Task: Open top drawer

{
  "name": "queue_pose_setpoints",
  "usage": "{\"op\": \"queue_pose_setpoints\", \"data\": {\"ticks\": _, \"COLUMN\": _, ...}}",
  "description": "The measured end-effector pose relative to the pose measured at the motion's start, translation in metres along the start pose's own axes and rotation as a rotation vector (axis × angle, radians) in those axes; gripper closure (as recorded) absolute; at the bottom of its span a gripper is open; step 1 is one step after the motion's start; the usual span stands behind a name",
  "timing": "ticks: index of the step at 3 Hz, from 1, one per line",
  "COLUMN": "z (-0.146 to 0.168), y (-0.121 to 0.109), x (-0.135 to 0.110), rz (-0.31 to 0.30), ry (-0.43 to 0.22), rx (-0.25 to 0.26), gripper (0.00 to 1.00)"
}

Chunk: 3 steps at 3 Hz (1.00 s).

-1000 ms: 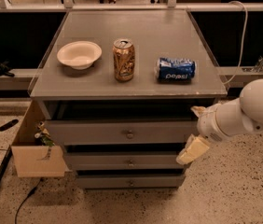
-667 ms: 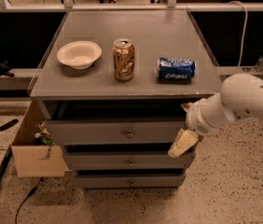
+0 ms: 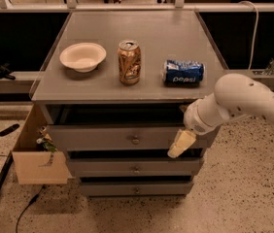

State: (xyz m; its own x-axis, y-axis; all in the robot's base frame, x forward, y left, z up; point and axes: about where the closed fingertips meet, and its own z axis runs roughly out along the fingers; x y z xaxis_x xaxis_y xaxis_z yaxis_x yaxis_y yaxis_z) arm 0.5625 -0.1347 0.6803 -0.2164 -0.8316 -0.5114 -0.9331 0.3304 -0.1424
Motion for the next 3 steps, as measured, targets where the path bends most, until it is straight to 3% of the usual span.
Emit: {"op": "queue_pose_setpoints", "data": {"ticks": 3, "z": 0.021, "y": 0.004, "x": 0.029, "rz": 0.030, "ry": 0.029, "rx": -0.006, "gripper": 0.02}}
